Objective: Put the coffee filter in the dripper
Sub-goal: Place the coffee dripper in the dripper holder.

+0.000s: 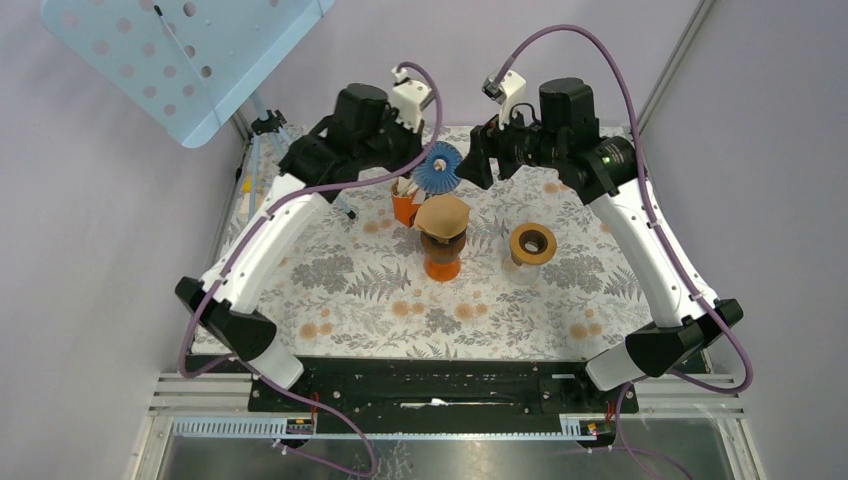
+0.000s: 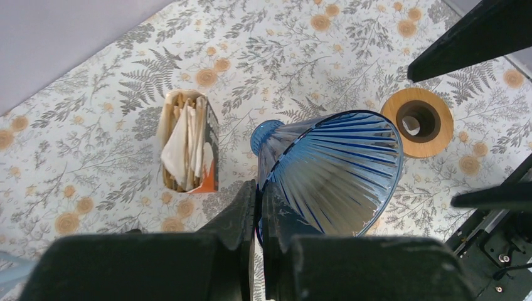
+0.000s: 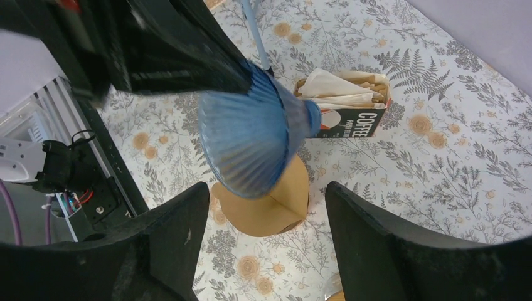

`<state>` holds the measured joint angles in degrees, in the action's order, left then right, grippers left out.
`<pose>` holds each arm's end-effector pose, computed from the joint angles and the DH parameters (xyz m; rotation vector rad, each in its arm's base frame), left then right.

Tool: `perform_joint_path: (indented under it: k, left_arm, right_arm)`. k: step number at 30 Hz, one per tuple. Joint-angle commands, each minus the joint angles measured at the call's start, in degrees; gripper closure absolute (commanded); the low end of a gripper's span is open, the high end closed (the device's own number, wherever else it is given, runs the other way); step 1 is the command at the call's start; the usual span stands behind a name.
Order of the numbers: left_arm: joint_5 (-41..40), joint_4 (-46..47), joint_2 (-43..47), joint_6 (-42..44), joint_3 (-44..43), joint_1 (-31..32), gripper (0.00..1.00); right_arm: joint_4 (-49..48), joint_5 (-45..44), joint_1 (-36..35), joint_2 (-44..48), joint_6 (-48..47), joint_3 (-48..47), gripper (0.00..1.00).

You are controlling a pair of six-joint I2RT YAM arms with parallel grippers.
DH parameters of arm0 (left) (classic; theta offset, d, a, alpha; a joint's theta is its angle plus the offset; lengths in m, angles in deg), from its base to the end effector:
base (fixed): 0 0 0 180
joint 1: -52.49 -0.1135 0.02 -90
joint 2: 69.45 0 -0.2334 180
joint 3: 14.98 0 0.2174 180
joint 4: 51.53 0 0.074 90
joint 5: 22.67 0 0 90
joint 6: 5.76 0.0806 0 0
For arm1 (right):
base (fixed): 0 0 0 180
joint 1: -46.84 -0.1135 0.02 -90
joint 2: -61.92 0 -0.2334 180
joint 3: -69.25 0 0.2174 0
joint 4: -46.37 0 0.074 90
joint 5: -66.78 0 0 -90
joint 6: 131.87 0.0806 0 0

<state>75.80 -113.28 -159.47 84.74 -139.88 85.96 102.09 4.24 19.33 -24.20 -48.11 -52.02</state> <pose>0.2734 -0.1950 0.4017 0.6950 1.9528 -0.5080 0.2651 0.1799 0.4204 -0.8705 1.7472 0.7083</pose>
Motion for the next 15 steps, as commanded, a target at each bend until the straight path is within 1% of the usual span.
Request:
perform_joint_path:
  k: [1, 6, 9, 12, 15]
  left_arm:
    - [-5.78, 2.28, -2.83, -0.32, -4.32, 3.8, 1.0]
    - [-7.1, 4.7, -4.0, -0.32, -4.59, 6.15, 1.0]
    - [-6.81, 5.68, -4.26, -1.96, -4.59, 6.94, 1.0]
    - [-6.63, 6.23, -4.21, -2.19, -4.26, 7.43, 1.0]
    - [-6.0, 6.57, -4.19, -2.71, -4.15, 7.71, 1.0]
  right_arm:
    - [-3.41, -1.29, -0.71, 1.15, 3.11, 0.51, 0.26]
    - [-4.93, -8.38, -0.79, 1.63, 2.75, 3.92, 0.32]
    - [-7.12, -12.2, -0.84, 2.88, 2.45, 7.01, 0.35]
    - [-8.07, -14.51, -0.79, 3.48, 1.9, 8.22, 0.39]
    - [-8.42, -14.53, -0.79, 3.65, 1.87, 8.84, 0.43]
